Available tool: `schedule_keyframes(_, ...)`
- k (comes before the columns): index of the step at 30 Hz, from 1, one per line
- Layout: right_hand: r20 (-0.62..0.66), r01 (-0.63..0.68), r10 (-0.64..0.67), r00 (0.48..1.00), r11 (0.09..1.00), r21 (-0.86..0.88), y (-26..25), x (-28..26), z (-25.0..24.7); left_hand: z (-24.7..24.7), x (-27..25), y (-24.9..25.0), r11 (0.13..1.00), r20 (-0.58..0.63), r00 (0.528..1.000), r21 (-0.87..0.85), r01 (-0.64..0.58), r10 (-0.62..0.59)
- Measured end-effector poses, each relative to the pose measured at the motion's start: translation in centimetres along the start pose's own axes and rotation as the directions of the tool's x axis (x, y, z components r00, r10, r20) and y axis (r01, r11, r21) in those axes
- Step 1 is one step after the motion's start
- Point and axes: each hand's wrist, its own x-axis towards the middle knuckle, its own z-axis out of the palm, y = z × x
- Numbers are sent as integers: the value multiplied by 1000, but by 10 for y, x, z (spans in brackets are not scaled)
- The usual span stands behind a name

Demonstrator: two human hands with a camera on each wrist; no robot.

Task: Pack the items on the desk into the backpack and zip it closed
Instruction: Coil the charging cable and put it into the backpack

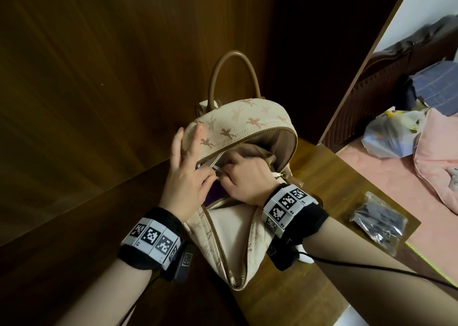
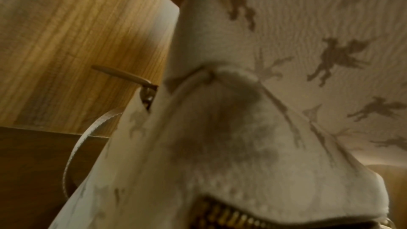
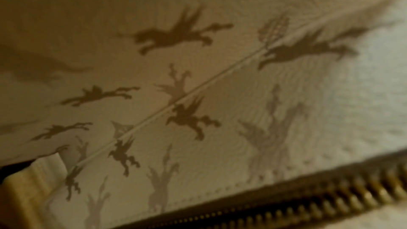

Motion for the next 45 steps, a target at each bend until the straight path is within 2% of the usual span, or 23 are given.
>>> schedule_keyframes(2, 95, 5, -8, 995, 999, 31, 2, -1, -3, 0, 0, 0, 1000, -6, 1000, 6, -4, 4)
schedule_keyframes(4, 99, -5, -6, 995, 994, 108, 5, -2, -4, 0, -1, 0, 1000, -13, 1000, 4, -6, 6)
schedule_keyframes(10, -153, -24, 70, 986, 958, 285, 4, -9, -2, 1, -2, -2, 1000, -23, 1000, 14, -10, 10)
schedule_keyframes(17, -263, -77, 146, 954, 964, 256, 7, -15, -1, 1, -3, -1, 1000, -19, 1000, 18, 0, 0)
schedule_keyframes(19, -347, -109, 182, 920, 970, 218, 8, -17, 0, 1, -3, -1, 1000, -18, 1000, 18, -1, 1)
schedule_keyframes(21, -452, -167, 200, 869, 980, 112, 7, -20, 1, 1, -3, -1, 1000, -18, 1000, 22, 4, -3)
schedule_keyframes(23, -501, -220, 195, 843, 975, 9, 6, -24, 2, 1, -3, 0, 1000, -16, 1000, 24, 10, -9)
schedule_keyframes(26, -443, -273, 209, 872, 958, -85, 5, -28, 5, 0, -3, 2, 1000, -13, 1000, 13, 14, -14)
schedule_keyframes(30, -314, -255, 251, 916, 966, 27, 2, -26, 4, 0, -4, 2, 1000, -8, 1000, 14, 26, -26)
schedule_keyframes(37, -214, -319, 326, 921, 945, 66, -1, -28, 0, 1, -4, 1, 1000, -17, 1000, 15, 15, -15)
schedule_keyframes(40, -253, -308, 324, 911, 946, 102, 0, -28, 4, 1, -4, 1, 1000, -25, 1000, 14, 10, -10)
schedule_keyframes(45, -375, -188, 249, 893, 963, 192, 5, -26, 6, 2, -4, -1, 1000, -30, 999, -7, 16, -17)
